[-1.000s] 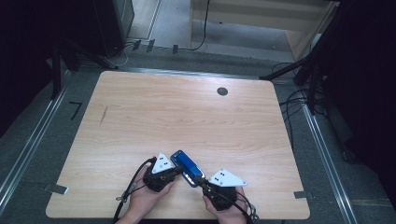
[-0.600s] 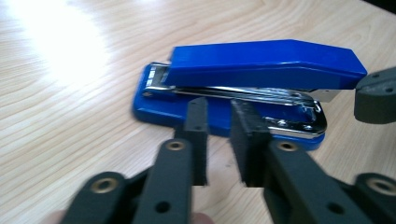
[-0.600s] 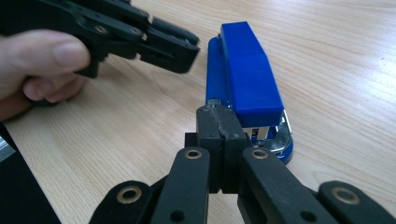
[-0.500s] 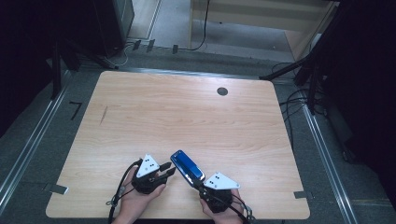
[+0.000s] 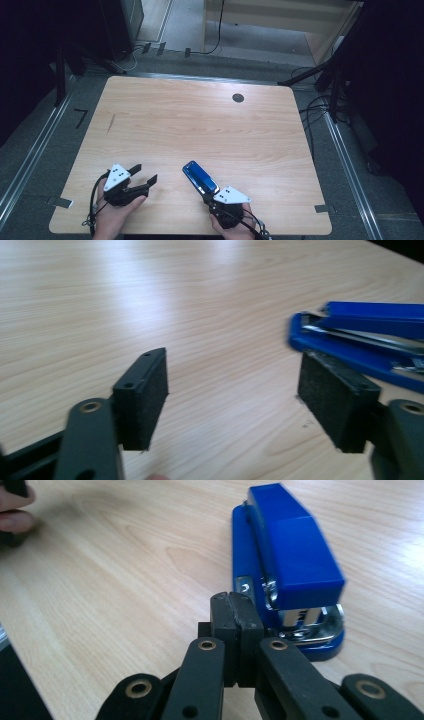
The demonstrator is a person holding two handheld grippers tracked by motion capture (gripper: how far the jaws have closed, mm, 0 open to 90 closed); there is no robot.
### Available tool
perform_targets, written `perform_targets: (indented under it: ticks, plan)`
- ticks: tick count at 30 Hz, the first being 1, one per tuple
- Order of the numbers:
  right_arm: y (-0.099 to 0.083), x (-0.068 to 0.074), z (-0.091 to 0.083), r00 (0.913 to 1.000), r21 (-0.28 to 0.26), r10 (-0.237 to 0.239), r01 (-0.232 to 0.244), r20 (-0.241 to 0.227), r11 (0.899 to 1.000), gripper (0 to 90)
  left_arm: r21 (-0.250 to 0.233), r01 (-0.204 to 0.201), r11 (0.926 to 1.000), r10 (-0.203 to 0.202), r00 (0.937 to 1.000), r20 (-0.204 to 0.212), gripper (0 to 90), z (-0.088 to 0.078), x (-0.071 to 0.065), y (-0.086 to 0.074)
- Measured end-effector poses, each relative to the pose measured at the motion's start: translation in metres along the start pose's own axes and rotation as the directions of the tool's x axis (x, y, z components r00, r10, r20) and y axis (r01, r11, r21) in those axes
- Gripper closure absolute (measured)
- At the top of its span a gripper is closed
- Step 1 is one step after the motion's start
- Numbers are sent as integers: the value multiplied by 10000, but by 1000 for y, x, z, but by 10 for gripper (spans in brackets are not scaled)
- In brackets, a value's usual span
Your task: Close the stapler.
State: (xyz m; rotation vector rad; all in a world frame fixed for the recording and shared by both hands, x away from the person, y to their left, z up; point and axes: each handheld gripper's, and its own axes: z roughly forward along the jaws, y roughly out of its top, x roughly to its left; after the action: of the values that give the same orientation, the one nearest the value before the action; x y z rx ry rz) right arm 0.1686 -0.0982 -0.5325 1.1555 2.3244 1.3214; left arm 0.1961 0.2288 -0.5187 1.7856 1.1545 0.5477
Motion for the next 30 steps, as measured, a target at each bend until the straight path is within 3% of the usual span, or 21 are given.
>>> perform_targets:
  ticks: [5,10,11,15,18,30]
  plan:
    - [-1,-3,0,9998,41,112,-112,176,9999,900,79,273,9996,-264,9947,-998,157,-11,28,-5]
    - [-2,-3,2,9996,74,76,-78,275,9999,900,-183,764,9969,-783,9860,-1475,137,-18,48,-6]
    - [-2,-3,1,9996,78,45,-48,293,10000,900,-119,729,9973,-739,9848,-1572,133,-19,52,-7]
    - [-2,-5,0,9995,27,142,-143,288,9999,900,-98,887,9960,-892,9841,-1533,118,-18,57,-7]
    - [-1,-9,-1,9988,-18,123,-122,474,9999,900,5,758,9971,-749,9874,-1391,117,-17,56,-8]
    - [1,-23,-3,9954,-56,205,-201,938,9998,900,196,863,9961,-831,9884,-1272,131,-15,57,-8]
